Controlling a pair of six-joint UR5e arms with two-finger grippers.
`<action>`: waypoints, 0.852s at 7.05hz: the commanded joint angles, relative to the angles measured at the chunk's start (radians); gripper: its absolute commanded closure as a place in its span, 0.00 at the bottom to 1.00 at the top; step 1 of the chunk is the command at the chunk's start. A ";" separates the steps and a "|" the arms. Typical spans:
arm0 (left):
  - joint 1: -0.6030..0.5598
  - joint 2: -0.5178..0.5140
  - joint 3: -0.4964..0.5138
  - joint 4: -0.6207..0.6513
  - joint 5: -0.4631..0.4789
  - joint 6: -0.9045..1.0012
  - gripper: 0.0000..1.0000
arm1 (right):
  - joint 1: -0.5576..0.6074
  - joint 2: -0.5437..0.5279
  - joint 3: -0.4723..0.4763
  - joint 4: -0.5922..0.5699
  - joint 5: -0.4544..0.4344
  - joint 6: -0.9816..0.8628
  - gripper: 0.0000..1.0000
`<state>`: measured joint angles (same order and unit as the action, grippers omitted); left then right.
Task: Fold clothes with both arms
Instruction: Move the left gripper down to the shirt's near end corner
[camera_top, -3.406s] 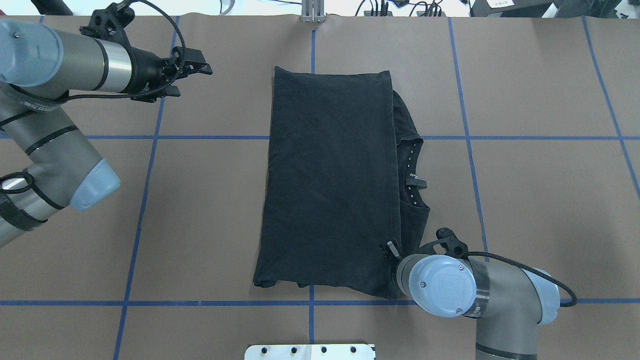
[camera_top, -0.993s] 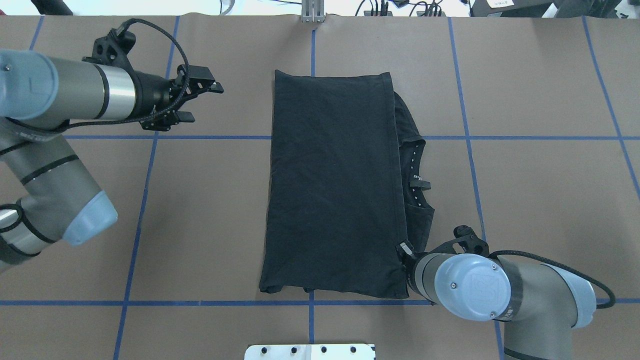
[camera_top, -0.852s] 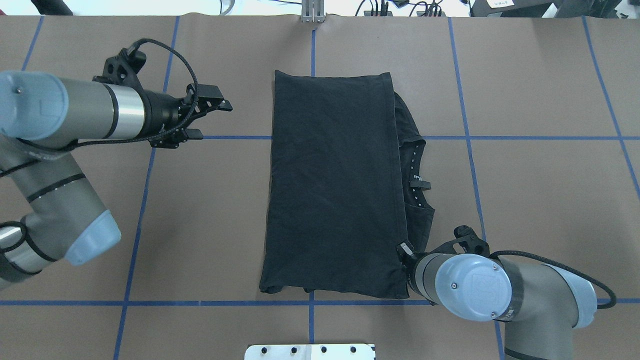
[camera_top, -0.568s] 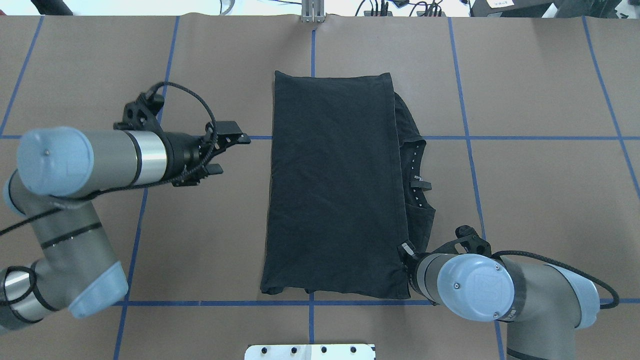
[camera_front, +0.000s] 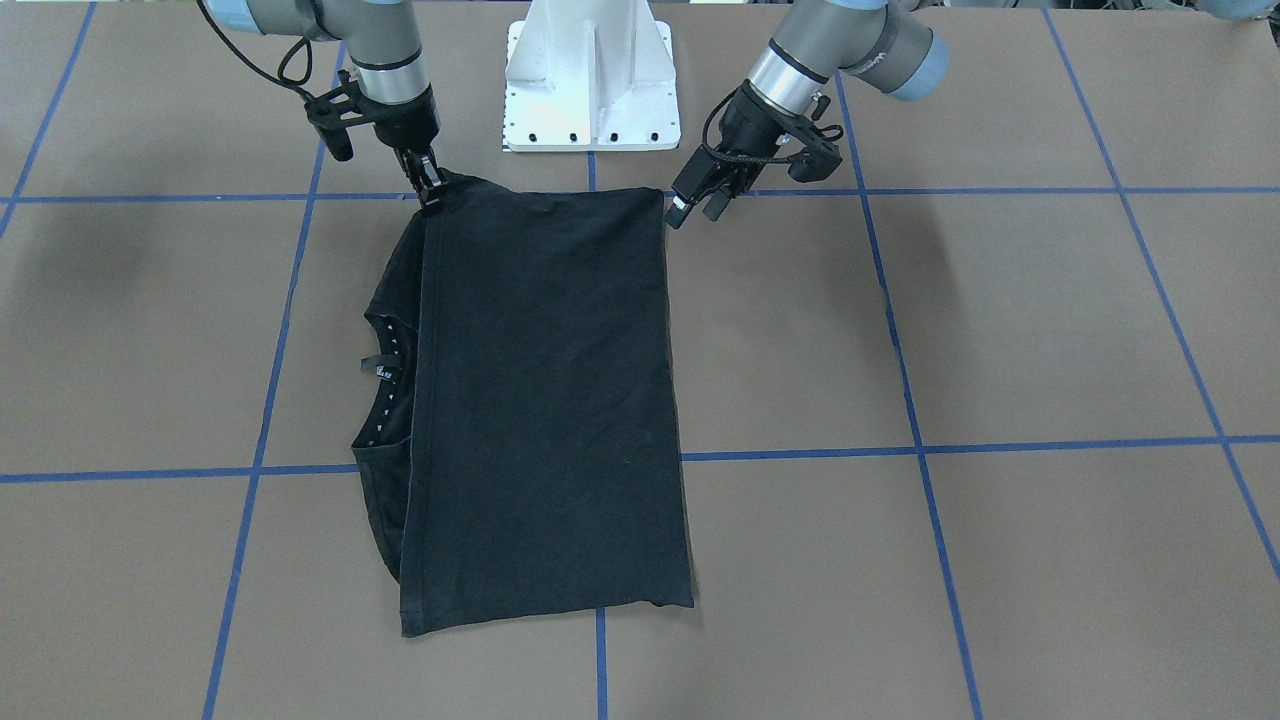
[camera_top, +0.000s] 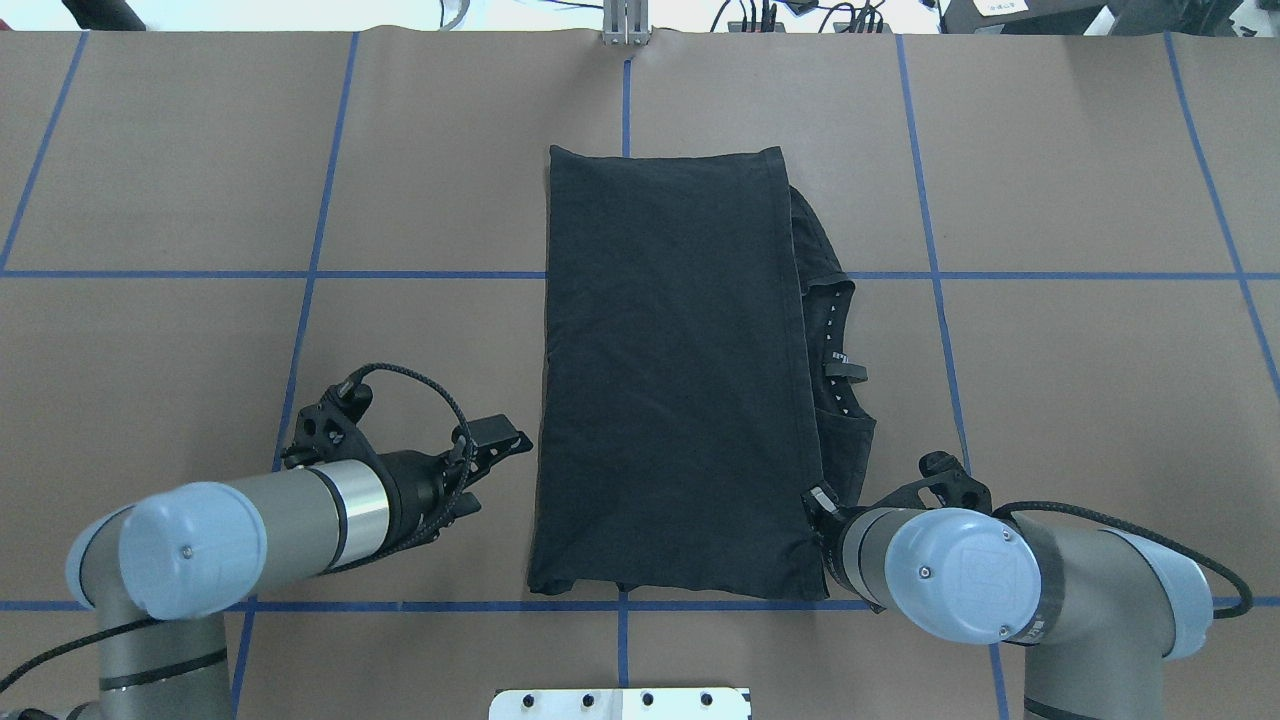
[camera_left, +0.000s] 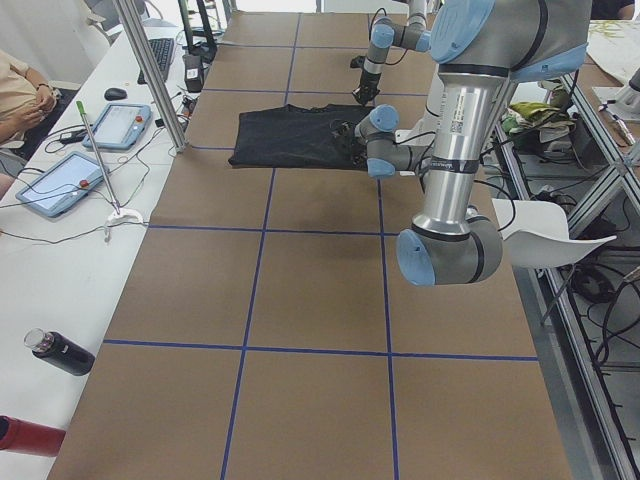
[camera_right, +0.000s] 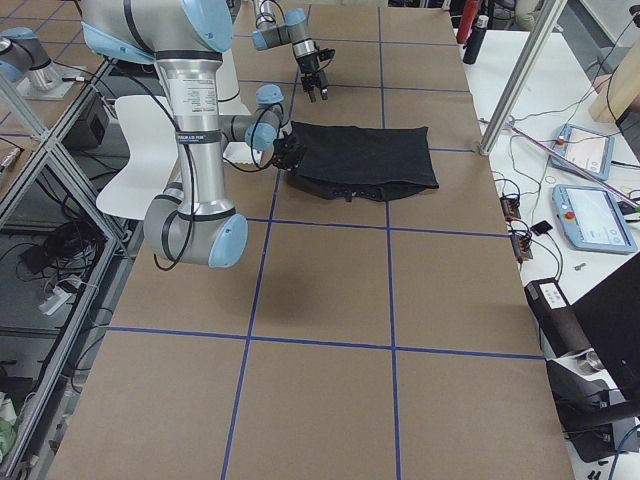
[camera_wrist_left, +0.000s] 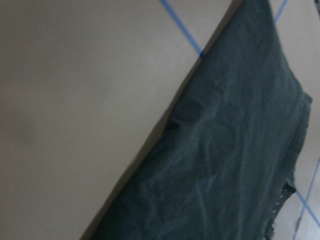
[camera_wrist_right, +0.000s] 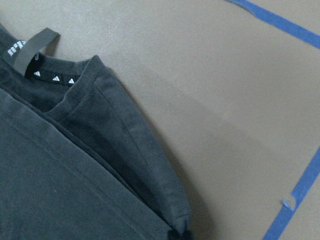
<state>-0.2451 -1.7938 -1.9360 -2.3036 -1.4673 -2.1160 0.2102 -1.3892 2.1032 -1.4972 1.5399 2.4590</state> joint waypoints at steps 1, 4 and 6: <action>0.094 -0.002 0.029 0.003 0.035 -0.065 0.08 | 0.000 0.001 0.001 0.000 0.000 0.000 1.00; 0.130 -0.018 0.055 0.003 0.033 -0.079 0.17 | 0.000 0.001 0.009 0.000 0.000 0.000 1.00; 0.130 -0.039 0.077 0.003 0.033 -0.079 0.23 | -0.002 0.001 0.011 0.000 0.000 0.000 1.00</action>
<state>-0.1163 -1.8210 -1.8738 -2.3003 -1.4343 -2.1946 0.2096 -1.3881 2.1126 -1.4972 1.5401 2.4590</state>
